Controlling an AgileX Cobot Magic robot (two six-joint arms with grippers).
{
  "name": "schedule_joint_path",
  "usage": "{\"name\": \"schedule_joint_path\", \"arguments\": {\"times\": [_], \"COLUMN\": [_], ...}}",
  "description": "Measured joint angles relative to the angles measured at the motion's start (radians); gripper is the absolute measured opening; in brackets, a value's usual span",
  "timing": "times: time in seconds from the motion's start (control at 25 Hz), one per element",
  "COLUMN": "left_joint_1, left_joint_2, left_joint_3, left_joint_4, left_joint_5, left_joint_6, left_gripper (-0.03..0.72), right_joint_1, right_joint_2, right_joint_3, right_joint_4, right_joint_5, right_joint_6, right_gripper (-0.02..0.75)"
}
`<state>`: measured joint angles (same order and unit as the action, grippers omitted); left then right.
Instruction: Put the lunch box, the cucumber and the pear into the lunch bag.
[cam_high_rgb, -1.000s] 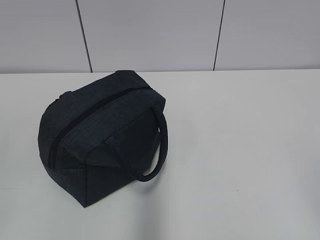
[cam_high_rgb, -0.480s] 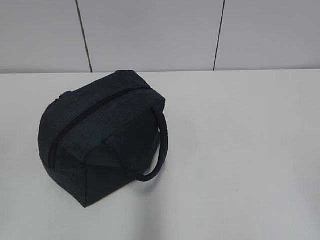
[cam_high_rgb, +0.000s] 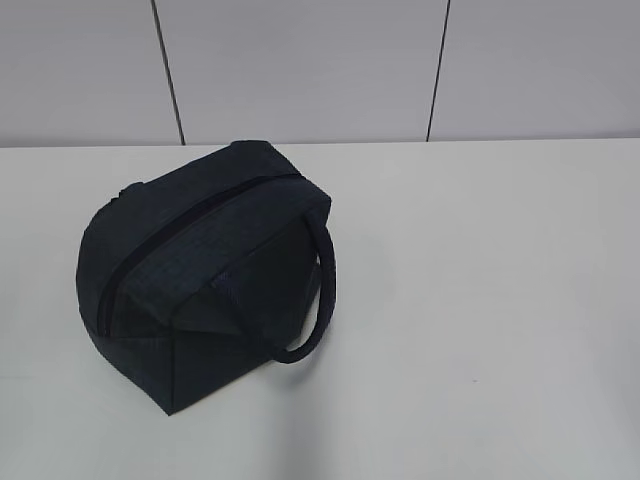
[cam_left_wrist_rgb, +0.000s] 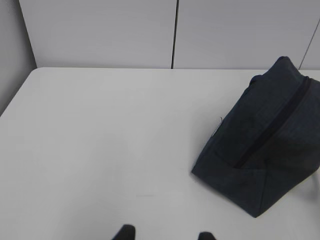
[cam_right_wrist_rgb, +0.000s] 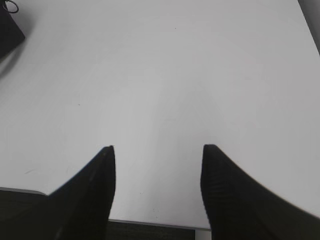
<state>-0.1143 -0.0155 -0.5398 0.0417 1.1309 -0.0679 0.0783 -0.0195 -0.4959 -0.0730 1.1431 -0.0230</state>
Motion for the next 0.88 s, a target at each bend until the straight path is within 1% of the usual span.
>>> {"name": "schedule_joint_path", "arguments": {"times": [0.88], "left_joint_1": [0.0], "left_joint_2": [0.0], "left_joint_3": [0.0], "left_joint_4": [0.0], "left_joint_5": [0.0], "left_joint_6": [0.0], "left_gripper": [0.239], "right_joint_1": [0.0], "right_joint_2": [0.0], "right_joint_3": [0.0], "right_joint_4": [0.0], "right_joint_5": [0.0], "right_joint_6": [0.0], "right_gripper": [0.425]}}
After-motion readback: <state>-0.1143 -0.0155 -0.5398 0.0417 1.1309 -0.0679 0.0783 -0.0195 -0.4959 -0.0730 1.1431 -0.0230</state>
